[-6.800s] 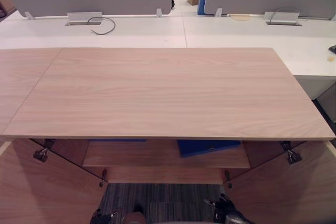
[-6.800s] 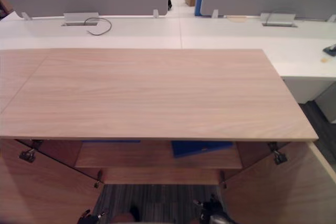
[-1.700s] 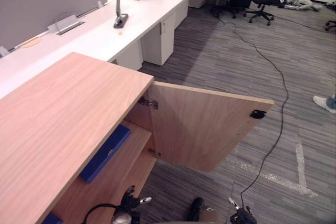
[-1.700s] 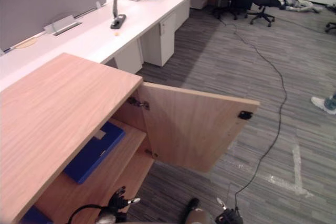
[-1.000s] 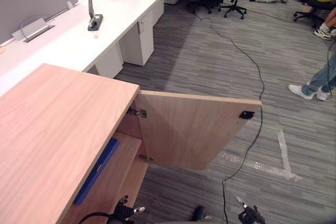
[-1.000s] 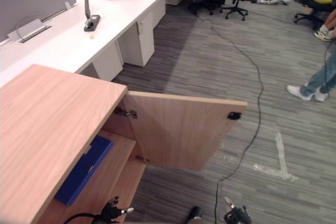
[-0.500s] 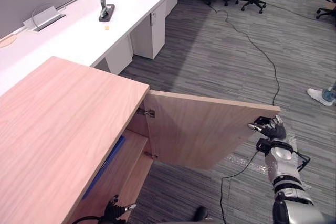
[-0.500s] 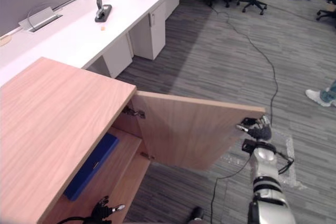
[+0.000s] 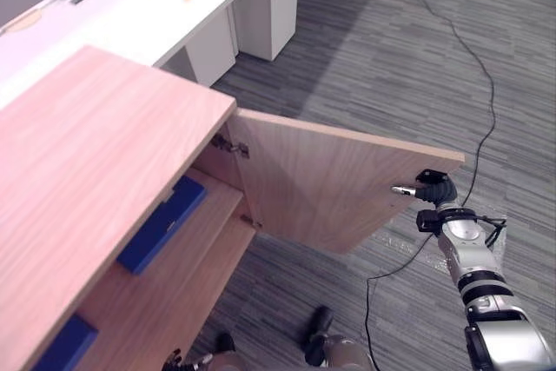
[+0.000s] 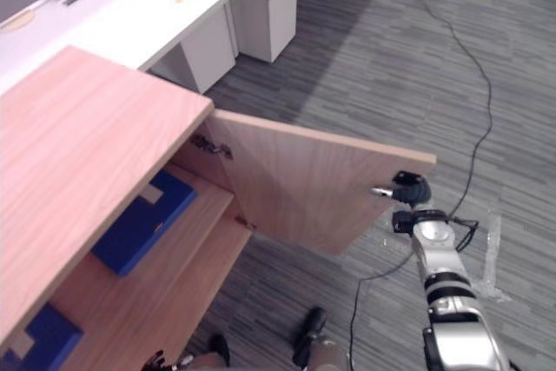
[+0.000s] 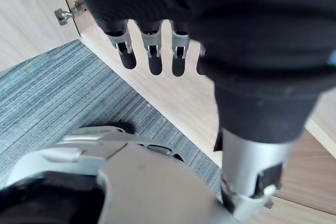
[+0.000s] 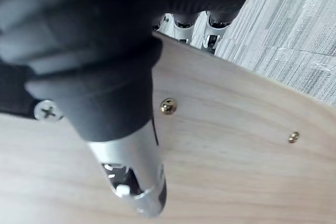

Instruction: Walk over to the cabinet, pick up the folder, carry it to the office cabinet, place the folder inside the office cabinet, then close the office cabinet door

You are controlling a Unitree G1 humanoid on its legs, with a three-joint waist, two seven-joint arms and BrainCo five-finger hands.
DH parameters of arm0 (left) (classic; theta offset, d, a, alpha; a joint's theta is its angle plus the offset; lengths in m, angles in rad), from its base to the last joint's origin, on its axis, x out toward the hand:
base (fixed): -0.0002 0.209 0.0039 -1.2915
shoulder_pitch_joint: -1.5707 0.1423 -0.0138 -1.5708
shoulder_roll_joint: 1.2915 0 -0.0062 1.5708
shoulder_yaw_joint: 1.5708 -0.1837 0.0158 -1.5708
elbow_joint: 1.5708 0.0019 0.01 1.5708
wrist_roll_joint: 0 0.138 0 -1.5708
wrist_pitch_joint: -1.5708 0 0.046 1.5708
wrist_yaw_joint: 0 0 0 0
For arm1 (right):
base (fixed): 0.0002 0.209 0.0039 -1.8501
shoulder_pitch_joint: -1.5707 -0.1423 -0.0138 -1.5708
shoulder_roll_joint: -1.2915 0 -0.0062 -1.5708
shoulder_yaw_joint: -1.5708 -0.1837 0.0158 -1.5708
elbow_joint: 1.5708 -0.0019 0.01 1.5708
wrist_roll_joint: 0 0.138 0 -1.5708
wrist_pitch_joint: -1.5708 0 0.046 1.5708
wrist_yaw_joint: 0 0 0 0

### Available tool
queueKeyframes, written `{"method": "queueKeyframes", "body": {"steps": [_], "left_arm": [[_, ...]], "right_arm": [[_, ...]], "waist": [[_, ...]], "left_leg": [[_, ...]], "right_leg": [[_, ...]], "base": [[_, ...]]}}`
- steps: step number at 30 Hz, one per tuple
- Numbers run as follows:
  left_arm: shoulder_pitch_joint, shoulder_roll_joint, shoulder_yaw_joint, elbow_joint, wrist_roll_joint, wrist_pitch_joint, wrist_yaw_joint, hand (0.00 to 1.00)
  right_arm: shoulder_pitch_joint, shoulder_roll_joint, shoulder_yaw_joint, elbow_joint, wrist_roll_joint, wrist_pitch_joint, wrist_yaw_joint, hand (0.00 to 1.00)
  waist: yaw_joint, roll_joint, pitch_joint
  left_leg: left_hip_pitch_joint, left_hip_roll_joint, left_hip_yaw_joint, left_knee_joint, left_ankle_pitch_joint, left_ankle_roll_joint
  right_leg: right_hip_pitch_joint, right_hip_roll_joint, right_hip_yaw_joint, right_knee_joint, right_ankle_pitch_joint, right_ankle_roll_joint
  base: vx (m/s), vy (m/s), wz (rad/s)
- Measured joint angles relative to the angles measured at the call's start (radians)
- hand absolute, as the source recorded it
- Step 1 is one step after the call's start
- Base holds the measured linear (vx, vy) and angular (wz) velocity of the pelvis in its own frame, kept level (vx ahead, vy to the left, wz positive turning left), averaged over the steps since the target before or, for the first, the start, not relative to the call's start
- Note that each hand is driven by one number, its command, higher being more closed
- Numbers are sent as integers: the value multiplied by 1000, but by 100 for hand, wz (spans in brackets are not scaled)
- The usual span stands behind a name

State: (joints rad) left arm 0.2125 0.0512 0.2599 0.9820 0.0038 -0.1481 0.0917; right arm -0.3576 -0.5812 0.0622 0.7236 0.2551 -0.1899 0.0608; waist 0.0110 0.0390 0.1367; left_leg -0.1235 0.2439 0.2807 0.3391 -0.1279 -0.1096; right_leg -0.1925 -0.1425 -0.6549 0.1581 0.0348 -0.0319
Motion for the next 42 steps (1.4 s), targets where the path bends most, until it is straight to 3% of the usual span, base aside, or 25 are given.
{"method": "queueKeyframes", "body": {"steps": [1,2,3,5,7,8,12,15,18,19,20,21,22,23,24,25,26,27,29,32,36,39,40,41,42], "left_arm": [[4,5,-5,-2,1,0,0,0],[6,16,-15,-6,6,-3,-1,0],[-7,29,-19,-8,9,-4,-2,0],[-13,35,-16,-8,18,3,-2,0],[-18,42,-21,-9,37,3,-6,0],[-16,52,-23,-7,43,3,-11,0],[-1,60,-37,-8,45,4,-16,0],[0,60,-35,-8,56,4,-25,0],[-6,63,-8,-8,88,4,-42,0],[-18,75,0,-8,102,4,-44,0],[-36,81,13,-8,110,5,-44,0],[-37,75,13,-8,113,4,-43,0],[-33,53,20,0,118,-1,-42,0],[-39,63,28,10,119,3,-41,0],[-31,71,39,25,117,3,-40,0],[-19,81,41,25,117,3,-39,0],[4,97,49,17,118,3,-37,0],[16,99,75,23,118,9,-34,0],[49,83,101,23,116,11,-34,0],[68,73,119,20,110,13,-33,0],[67,57,87,-30,114,10,-33,0],[61,49,30,-88,117,0,-35,0],[53,44,-5,-88,120,-7,-41,0],[49,43,-45,-84,124,-7,-42,0],[48,42,-64,-82,127,-9,-43,0]], "right_arm": [[18,-7,19,-5,-2,-1,13,0],[45,-18,55,-6,-6,-1,41,0],[65,-15,58,-6,-9,-2,54,0],[98,3,90,-14,-46,1,65,0],[138,10,129,-29,-76,3,77,0],[156,17,170,-29,-103,7,90,0],[159,37,325,-26,-190,12,138,0],[113,31,538,-46,-284,17,189,0],[25,-7,805,-173,-383,12,285,0],[9,-8,887,-228,-429,-3,343,0],[9,-12,956,-299,-457,-15,410,0],[12,-23,992,-345,-468,-27,444,0],[16,-51,1042,-452,-470,-62,508,0],[34,-38,1061,-478,-470,-70,527,0],[64,-41,1093,-534,-472,-91,573,0],[78,-58,1098,-581,-471,-104,593,0],[77,-75,1095,-619,-467,-117,608,0],[75,-102,1060,-618,-467,-122,616,0],[53,-149,1050,-622,-469,-122,623,0],[43,-177,1052,-618,-473,-117,637,0],[40,-94,1033,-504,-492,-117,623,0],[42,65,985,-245,-577,-102,568,0],[48,119,950,-138,-620,-93,539,0],[71,175,889,-35,-672,-79,495,0],[82,203,858,11,-683,-72,473,0]], "waist": [[-5,-3,-3],[-15,-7,-15],[-19,-28,-12],[-19,-42,-7],[-25,-50,-10],[-23,-65,-17],[-15,-78,-26],[1,-81,-25],[11,-94,-22],[15,-123,-17],[28,-146,-14],[36,-132,-18],[63,-88,-11],[55,-108,-8],[37,-122,-16],[34,-140,-27],[42,-176,-47],[66,-173,-61],[87,-165,-71],[101,-165,-80],[106,-151,-87],[125,-141,-85],[131,-123,-79],[132,-93,-77],[132,-79,-76]], "left_leg": [[8,-3,-9,-36,17,1],[47,-14,-21,-176,56,-3],[57,-19,-25,-198,66,-9],[21,-23,-21,-54,-7,-3],[21,-26,-9,-83,-15,3],[23,-31,-22,-124,6,9],[53,-58,-53,-220,74,7],[60,-65,-69,-233,97,12],[58,-68,-86,-248,100,9],[48,-88,-94,-215,94,5],[-7,-137,-101,-74,46,51],[-32,-155,-117,-14,16,72],[-27,-125,-115,-26,-15,88],[-22,-135,-107,-32,-14,105],[-10,-148,-150,-74,12,96],[3,-159,-180,-108,42,79],[2,-178,-190,-132,70,60],[1,-150,-216,-155,88,35],[5,-115,-228,-202,110,31],[31,-99,-230,-273,166,0],[37,-107,-257,-292,183,2],[16,-174,-346,-265,168,25],[6,-215,-407,-240,146,44],[-2,-249,-482,-202,134,62],[-1,-256,-524,-187,128,71]], "right_leg": [[-1,-1,-4,11,-15,7],[-5,0,-34,-7,-22,1],[-10,-4,-55,-19,-19,-7],[-11,4,-88,-27,-16,-10],[-11,9,-114,-24,-16,-11],[-17,7,-116,-24,-18,-9],[-21,8,-117,-30,-17,-8],[-27,8,-117,-11,-20,-11],[-29,-4,-142,7,-25,-11],[-34,-30,-158,20,-32,-11],[-46,-58,-168,41,-48,63],[-60,-68,-159,77,-73,179],[-146,-78,24,334,-139,-43],[-175,-117,124,454,-180,-67],[-142,-157,220,537,-229,-9],[-84,-169,272,491,-241,20],[-14,-176,314,363,-251,42],[30,-119,298,252,-244,133],[36,-59,297,176,-207,116],[43,-31,300,148,-172,101],[75,-34,265,125,-147,100],[103,-120,184,202,-195,131],[100,-174,170,312,-206,134],[85,-214,204,444,-183,80],[72,-220,244,508,-163,38]], "base": [[-60,-126,61],[-48,-96,62],[-56,-130,62],[-63,-103,34],[-100,-68,36],[-120,-94,39],[-84,-109,15],[-63,-104,-7],[-87,-130,19],[-119,-139,51],[-135,-139,47],[-188,-47,22],[-124,10,23],[-154,-26,88],[-77,-139,127],[-89,-178,124],[-68,-216,63],[-61,-169,24],[-33,-128,-23],[36,-77,-14],[86,10,23],[67,78,101],[50,122,170],[62,127,183],[81,93,204]]}}
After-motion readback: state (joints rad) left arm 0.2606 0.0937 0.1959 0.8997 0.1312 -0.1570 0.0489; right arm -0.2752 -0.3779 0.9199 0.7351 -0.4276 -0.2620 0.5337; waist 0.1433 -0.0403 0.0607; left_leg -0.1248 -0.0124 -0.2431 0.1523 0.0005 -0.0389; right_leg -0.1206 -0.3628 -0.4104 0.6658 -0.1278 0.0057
